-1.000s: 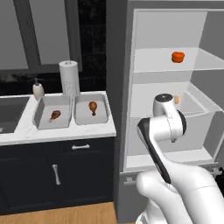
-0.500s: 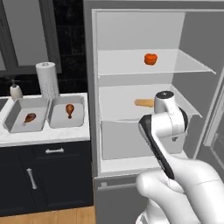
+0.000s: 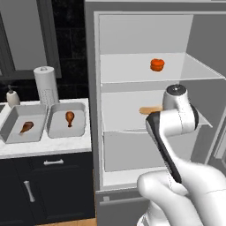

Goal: Place one squash and one chicken drumstick in each tupperware on the nearby counter, to pack two identical lunches.

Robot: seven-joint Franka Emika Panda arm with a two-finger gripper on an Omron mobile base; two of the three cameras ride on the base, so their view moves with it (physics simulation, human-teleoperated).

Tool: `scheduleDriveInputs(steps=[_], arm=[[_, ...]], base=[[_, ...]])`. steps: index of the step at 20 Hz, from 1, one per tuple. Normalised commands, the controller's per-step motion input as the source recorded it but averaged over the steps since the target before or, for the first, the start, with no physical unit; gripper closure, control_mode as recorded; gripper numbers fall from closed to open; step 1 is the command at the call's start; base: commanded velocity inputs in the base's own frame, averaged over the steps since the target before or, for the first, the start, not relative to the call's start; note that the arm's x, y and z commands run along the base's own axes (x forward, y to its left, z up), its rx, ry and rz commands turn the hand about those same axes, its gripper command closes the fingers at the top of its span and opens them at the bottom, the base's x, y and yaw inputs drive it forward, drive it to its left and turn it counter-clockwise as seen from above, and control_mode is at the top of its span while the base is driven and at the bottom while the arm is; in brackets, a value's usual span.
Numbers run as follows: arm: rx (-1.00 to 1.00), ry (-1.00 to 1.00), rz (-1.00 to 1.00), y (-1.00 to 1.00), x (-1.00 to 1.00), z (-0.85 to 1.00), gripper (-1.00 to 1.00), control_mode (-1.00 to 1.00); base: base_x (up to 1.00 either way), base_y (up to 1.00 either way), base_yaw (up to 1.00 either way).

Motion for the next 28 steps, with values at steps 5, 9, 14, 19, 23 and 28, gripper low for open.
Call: scheduleDriveInputs(steps=[5,9,14,19,23,28], arm=[[-0.04,-0.4,0.33,-0.43,0.14,0.95,-1.0,-1.0],[0.0,0.1,0.34,-0.17,0.92,0.29,-1.0,-1.0],[0.0,0.23,0.29,-0.01,0.96,0.07,-1.0,-1.0],[-0.01,0.23,0.11,0.0,0.25,-0.28,-1.0,-1.0],[0.0,0.12,0.0,0.0,0.0,-0.83,-1.0,-1.0],[-0.01,-0.05,0.0,0.0,0.02,-0.35,-1.0,-1.0]], base=[[0.0,0.0,0.0],[0.0,0.0,0.0],[0.0,0.0,0.0],[0.0,0.0,0.0],[0.0,0.0,0.0],[0.0,0.0,0.0]])
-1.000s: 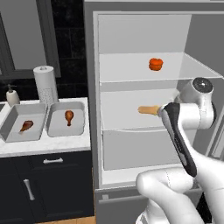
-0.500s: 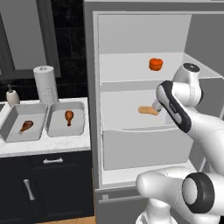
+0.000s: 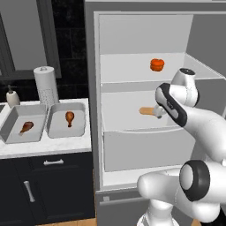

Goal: Place one squash and one chicken drumstick in each tupperware on the nearby counter, to pack two identical lunches.

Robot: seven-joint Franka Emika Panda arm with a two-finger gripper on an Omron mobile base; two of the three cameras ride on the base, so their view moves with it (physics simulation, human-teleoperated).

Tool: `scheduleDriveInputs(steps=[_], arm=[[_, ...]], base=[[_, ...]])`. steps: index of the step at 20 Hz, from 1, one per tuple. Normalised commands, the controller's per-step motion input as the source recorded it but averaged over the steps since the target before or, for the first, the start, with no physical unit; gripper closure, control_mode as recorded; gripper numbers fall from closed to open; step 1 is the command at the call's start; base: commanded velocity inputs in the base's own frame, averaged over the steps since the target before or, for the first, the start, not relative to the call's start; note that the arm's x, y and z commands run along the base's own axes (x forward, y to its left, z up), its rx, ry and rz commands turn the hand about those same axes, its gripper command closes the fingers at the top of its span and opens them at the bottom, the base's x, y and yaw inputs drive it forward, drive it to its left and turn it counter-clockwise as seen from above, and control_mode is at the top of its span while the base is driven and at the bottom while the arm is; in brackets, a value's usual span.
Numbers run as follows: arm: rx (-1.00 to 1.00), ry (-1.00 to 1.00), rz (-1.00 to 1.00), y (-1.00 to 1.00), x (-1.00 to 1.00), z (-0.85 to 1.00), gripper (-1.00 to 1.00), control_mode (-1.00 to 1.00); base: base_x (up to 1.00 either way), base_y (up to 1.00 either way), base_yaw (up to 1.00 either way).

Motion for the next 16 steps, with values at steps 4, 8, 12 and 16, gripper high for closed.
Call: scheduleDriveInputs(steps=[4,8,12,16], arm=[[0.0,-0.14,0.0,0.0,0.17,0.0,-1.0,-1.0],[0.0,-0.03,0.0,0.0,0.42,-0.02,-1.0,-1.0],[0.0,0.0,0.0,0.0,0.39,-0.03,-1.0,-1.0],[0.0,0.0,0.0,-0.01,0.27,-0.06,-1.0,-1.0]], base=[[0.0,0.0,0.0],[0.0,0.0,0.0],[0.0,0.0,0.0],[0.0,0.0,0.0]])
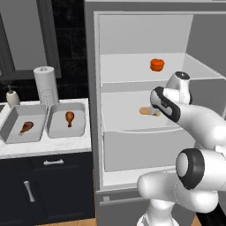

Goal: Place one squash and one chicken drumstick in each tupperware on the nearby counter, to pack two identical lunches.

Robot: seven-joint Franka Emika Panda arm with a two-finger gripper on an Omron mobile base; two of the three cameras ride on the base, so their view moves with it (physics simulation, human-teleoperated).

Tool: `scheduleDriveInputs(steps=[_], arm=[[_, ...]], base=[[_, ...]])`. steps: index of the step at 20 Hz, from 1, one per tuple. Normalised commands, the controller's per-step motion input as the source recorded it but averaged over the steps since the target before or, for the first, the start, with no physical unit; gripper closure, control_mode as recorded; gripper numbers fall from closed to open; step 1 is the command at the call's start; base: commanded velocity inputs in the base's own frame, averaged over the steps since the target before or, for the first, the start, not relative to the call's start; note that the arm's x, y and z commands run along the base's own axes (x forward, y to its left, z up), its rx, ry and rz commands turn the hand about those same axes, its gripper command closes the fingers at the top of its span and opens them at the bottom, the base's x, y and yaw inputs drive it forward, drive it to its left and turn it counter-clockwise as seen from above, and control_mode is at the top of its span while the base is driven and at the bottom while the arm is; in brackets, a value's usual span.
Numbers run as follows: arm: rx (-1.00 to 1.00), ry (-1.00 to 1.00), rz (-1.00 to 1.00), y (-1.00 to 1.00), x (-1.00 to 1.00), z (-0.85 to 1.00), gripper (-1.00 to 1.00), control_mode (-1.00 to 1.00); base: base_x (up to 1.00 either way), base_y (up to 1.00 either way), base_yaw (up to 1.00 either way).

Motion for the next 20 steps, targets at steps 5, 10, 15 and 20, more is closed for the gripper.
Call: scheduleDriveInputs(steps=[5,10,15,20], arm=[[0.0,0.0,0.0,-0.03,0.27,-0.15,-1.0,-1.0],[0.0,0.0,0.0,-0.02,0.25,-0.17,-1.0,-1.0],[0.0,-0.02,0.0,-0.1,0.23,-0.13,-1.0,-1.0],[0.0,0.0,0.0,-0.08,0.28,-0.1,-1.0,-1.0]], base=[[0.0,0.0,0.0],[0.0,0.0,0.0],[0.0,0.0,0.0],[0.0,0.0,0.0]])
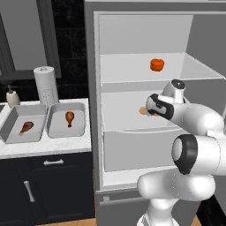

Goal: Place one squash and one chicken drumstick in each tupperware on the nearby counter, to pack two identical lunches.

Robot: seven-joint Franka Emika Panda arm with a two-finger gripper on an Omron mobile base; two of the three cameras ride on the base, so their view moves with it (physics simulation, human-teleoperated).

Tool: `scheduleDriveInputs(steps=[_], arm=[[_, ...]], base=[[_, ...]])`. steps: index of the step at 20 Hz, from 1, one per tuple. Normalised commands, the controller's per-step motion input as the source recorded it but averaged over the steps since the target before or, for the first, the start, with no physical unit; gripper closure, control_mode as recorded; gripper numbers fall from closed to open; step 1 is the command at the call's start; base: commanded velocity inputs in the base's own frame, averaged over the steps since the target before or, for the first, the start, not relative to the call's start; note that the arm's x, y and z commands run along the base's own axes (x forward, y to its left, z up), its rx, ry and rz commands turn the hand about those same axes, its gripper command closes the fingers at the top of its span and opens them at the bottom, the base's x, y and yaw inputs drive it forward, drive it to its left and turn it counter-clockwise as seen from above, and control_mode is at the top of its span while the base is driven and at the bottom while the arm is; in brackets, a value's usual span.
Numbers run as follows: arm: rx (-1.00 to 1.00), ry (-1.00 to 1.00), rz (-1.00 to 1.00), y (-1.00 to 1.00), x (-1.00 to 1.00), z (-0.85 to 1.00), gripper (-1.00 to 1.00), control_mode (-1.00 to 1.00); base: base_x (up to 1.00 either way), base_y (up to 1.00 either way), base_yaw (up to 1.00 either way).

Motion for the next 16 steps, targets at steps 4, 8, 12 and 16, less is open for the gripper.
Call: scheduleDriveInputs(steps=[4,8,12,16], arm=[[0.0,0.0,0.0,-0.02,0.38,-0.1,-1.0,-1.0],[0.0,0.0,0.0,0.0,0.18,-0.09,-1.0,-1.0],[0.0,0.0,0.0,0.0,0.08,-0.12,-1.0,-1.0],[0.0,0.0,0.0,0.0,0.06,-0.28,1.0,-1.0]], base=[[0.0,0.0,0.0],[0.0,0.0,0.0],[0.0,0.0,0.0],[0.0,0.0,0.0]])
